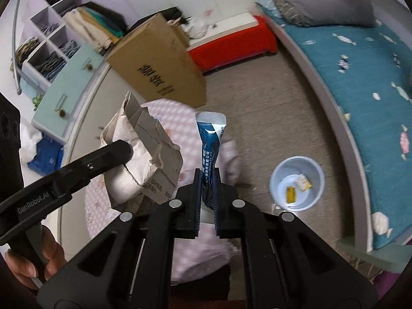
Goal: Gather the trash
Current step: 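Carry both items to the basin and open the right tool over it, then open the left tool to drop the white paper bag into the basin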
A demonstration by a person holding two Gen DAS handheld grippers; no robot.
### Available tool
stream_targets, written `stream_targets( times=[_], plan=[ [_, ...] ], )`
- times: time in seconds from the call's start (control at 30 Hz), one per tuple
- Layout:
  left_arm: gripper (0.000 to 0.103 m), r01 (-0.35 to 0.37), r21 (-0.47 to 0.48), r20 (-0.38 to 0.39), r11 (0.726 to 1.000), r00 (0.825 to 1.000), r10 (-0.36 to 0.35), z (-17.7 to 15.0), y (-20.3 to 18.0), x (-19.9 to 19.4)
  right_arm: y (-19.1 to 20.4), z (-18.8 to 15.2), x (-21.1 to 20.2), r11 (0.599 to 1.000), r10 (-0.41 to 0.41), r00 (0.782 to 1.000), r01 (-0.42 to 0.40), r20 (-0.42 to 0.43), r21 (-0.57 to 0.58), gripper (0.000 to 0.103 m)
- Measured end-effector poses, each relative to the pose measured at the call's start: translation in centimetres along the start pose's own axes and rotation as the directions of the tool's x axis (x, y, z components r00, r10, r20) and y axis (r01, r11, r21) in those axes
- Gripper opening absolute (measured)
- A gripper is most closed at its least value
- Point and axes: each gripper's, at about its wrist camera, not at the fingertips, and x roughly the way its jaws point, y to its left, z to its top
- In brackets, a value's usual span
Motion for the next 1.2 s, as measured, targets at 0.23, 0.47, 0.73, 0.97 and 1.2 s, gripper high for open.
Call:
stream_targets(
  times=[0.23, 0.47, 0.73, 0.97, 1.2],
  plan=[
    [0.012, 0.043, 0.052, -0.031, 0.998, 0.999, -0.041, 1.7, -6.1, 4.5, -6.7, 1.9, -2.8, 0.998, -0.049, 0.998, 0.046, 0.049, 0.050, 0.009],
    [0.012, 0.057, 0.098, -0.042, 0.994, 0.998, -0.053, 3.8, -9.7, 7.6, -10.6, 4.3, -3.0, 0.995, -0.072, 0.992, 0.065, 0.103, 0.070, 0.045],
    [0.012, 0.064, 0.135, -0.078, 0.989, 0.996, -0.054, 5.0, -11.6, 10.4, -12.7, 4.9, -2.8, 0.992, -0.095, 0.989, 0.085, 0.111, 0.089, 0.063],
    [0.012, 0.078, 0.156, -0.104, 0.985, 0.993, -0.063, 5.6, -12.4, 12.0, -13.4, 5.1, -3.3, 0.987, -0.138, 0.982, 0.127, 0.128, 0.096, 0.068],
    [0.012, 0.106, 0.177, -0.121, 0.979, 0.989, -0.085, 5.9, -13.1, 13.0, -14.4, 5.1, -4.2, 0.979, -0.179, 0.972, 0.161, 0.153, 0.124, 0.072]
  ],
)
